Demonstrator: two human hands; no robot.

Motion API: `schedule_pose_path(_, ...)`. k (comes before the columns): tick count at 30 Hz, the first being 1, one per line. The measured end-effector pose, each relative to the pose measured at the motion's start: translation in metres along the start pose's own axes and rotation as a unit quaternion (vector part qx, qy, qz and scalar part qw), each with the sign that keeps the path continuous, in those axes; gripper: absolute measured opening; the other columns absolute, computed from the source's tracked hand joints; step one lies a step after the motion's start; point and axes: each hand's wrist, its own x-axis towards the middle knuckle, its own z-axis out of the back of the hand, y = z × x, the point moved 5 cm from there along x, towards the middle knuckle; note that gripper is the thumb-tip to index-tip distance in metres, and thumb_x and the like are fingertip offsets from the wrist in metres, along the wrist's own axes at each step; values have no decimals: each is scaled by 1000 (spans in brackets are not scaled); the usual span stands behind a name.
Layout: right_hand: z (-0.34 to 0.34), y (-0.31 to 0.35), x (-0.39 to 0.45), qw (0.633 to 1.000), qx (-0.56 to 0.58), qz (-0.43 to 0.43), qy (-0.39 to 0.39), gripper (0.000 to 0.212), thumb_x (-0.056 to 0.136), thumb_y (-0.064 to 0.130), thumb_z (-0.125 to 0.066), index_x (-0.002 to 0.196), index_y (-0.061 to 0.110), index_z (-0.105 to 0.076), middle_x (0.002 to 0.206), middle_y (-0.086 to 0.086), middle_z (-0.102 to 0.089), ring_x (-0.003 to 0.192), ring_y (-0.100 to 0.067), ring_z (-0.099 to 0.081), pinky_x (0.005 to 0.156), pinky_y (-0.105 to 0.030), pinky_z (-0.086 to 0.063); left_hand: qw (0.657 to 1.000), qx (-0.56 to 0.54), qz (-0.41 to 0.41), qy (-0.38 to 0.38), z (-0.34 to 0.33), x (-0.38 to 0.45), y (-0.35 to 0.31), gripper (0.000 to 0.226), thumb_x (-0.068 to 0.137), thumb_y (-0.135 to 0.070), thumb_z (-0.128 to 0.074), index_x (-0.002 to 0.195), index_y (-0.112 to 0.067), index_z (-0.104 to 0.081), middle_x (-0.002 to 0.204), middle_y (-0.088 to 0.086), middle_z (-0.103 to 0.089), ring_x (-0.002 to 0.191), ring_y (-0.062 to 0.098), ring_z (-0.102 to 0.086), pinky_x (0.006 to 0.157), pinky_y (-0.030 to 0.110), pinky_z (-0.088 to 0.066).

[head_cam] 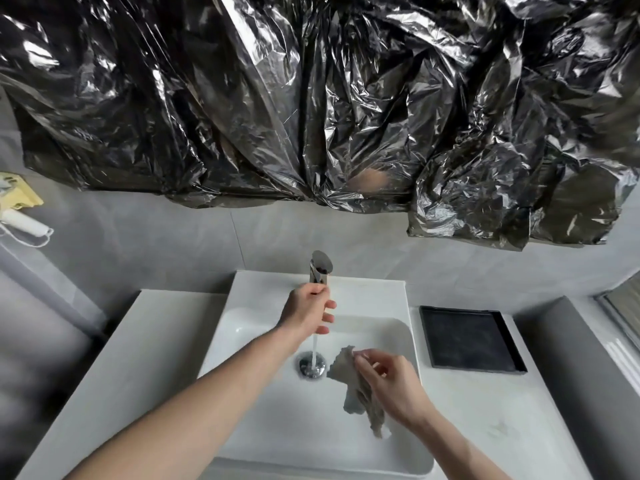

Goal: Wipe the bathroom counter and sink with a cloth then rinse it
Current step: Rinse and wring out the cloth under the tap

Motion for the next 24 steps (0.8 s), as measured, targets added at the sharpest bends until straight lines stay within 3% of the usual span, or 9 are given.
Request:
schedule_pose_path(3, -3, 5, 2, 999, 24, 12, 24, 34, 101, 34, -59, 81, 9, -72, 72, -11, -68, 55, -4, -56, 61, -25, -46, 989, 126, -65, 30, 1, -38, 36, 19, 89, -22, -65, 107, -27, -70, 99, -9, -71, 71, 10, -66, 63, 27, -54)
schedule_pose_path(6, -4, 6, 5, 998, 45, 11, 40, 30, 102, 28, -61, 77, 35, -77, 82, 12, -71, 71, 1, -66, 70, -20, -52, 972, 188, -105, 96, -2, -67, 64, 15, 84, -29, -71, 99, -32, -73, 96, -17, -74, 86, 3, -69, 79, 22, -55)
schedule_pose_path(8, -3, 4, 8, 998, 55, 8, 27, 24, 101, 30, -62, 87, 38, -80, 93, 15, -76, 84, -4, -73, 81, -30, -59, 967, 214, -133, 40, 8, -76, 70, 8, 85, -24, -73, 87, -32, -74, 90, -23, -74, 83, 0, -68, 76, 14, -50)
schedule_pose_path(11, 5, 3, 9, 995, 89, 10, -35, 23, 99, 41, -62, 92, 30, -81, 91, 13, -79, 85, -9, -76, 84, -43, -61, 957, 238, -160, -47, 34, -80, 84, 9, 84, -21, -75, 83, -30, -74, 88, -25, -73, 83, 1, -68, 73, 21, -54)
schedule_pose_path(13, 13, 5, 7, 990, 113, 16, -79, 25, 98, 42, -59, 94, 28, -80, 89, 12, -79, 84, -10, -76, 83, -46, -61, 938, 299, -168, -54, 53, -79, 99, 10, 84, -22, -73, 85, -33, -71, 91, -27, -69, 86, 0, -65, 76, 22, -53)
schedule_pose_path(15, 19, 8, 7, 985, 131, 27, -106, 21, 103, 28, -59, 96, 25, -79, 90, 9, -80, 86, -11, -76, 84, -45, -60, 911, 376, -159, -58, 75, -76, 116, 17, 84, -21, -70, 87, -36, -63, 94, -26, -63, 91, -2, -61, 82, 25, -52)
schedule_pose_path(17, 22, 15, 8, 983, 141, 42, -106, 23, 104, 22, -57, 96, 24, -78, 94, 10, -79, 92, -8, -74, 87, -36, -59, 896, 423, -118, -59, 90, -75, 126, 24, 83, -16, -64, 88, -37, -55, 101, -24, -56, 100, 2, -60, 87, 30, -50)
schedule_pose_path(20, 17, 32, 9, 984, 147, 67, -73, 21, 103, 21, -59, 98, 22, -79, 97, 13, -79, 97, -3, -72, 88, -23, -56, 899, 424, -96, -49, 85, -78, 117, 30, 78, -16, -58, 100, -34, -49, 115, -21, -49, 109, 8, -55, 91, 31, -48)
schedule_pose_path(24, -4, 48, 16, 985, 155, 71, -9, 21, 103, 24, -60, 98, 19, -79, 92, 8, -79, 86, -6, -71, 81, -25, -54, 939, 312, -135, 58, 33, -83, 87, 52, 79, -37, -67, 126, -40, -47, 124, -26, -51, 113, -3, -53, 98, 21, -44)
